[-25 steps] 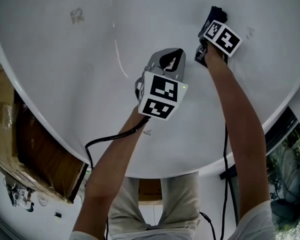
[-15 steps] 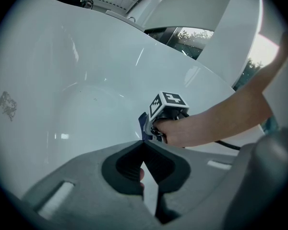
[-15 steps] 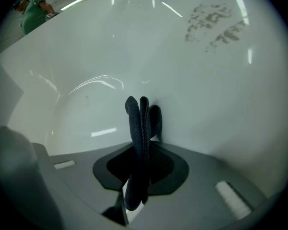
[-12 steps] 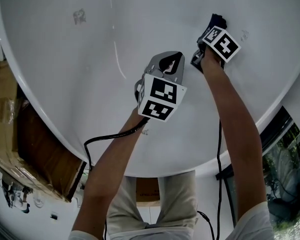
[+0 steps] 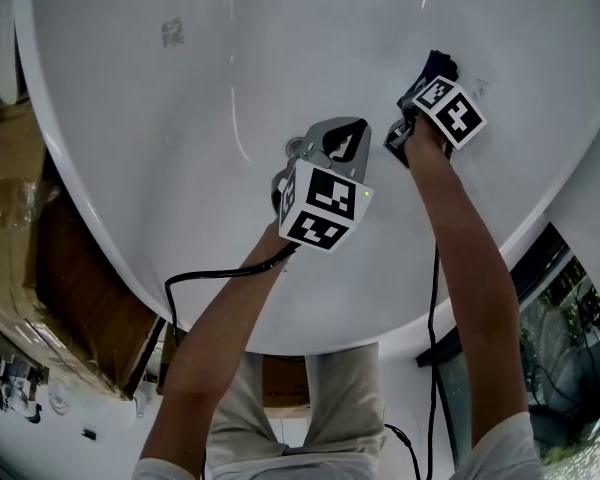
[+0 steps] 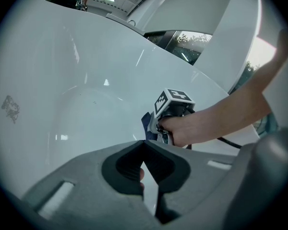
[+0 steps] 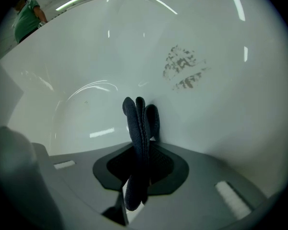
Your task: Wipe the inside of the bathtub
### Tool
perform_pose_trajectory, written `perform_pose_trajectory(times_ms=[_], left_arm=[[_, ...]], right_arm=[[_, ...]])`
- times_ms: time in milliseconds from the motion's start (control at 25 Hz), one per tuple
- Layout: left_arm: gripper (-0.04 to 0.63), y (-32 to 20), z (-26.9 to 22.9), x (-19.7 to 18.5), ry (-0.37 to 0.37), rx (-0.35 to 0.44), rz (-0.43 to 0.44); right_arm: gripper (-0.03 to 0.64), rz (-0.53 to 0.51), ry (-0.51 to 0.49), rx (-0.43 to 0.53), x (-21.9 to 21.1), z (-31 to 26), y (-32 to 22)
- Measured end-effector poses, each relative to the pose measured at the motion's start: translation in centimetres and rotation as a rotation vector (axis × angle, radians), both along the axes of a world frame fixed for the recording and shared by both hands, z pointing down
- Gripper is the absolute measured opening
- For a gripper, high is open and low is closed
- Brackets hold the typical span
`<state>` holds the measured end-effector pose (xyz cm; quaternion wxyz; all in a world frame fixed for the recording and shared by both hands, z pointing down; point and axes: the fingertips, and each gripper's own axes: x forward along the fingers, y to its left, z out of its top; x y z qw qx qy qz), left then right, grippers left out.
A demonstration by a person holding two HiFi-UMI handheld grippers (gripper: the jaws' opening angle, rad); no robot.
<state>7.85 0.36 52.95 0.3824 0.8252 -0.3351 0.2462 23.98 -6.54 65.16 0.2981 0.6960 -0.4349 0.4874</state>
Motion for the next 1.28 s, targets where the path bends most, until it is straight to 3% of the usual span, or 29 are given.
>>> perform_pose_trajectory(times_ms=[520,1280], left_arm=[[0.000,-0.5,-1.9,-0.6,0.005,0.016,-0.004],[0.000,-0.4,-4.1,-0.7,0.026,0.033,-0.012]], right_arm=[[0.060,0.050,0.013,-0.006,0.7,-2.8,1.2],[0.060,0.121,0.015,0.073,2.4,-9.5,1.3]])
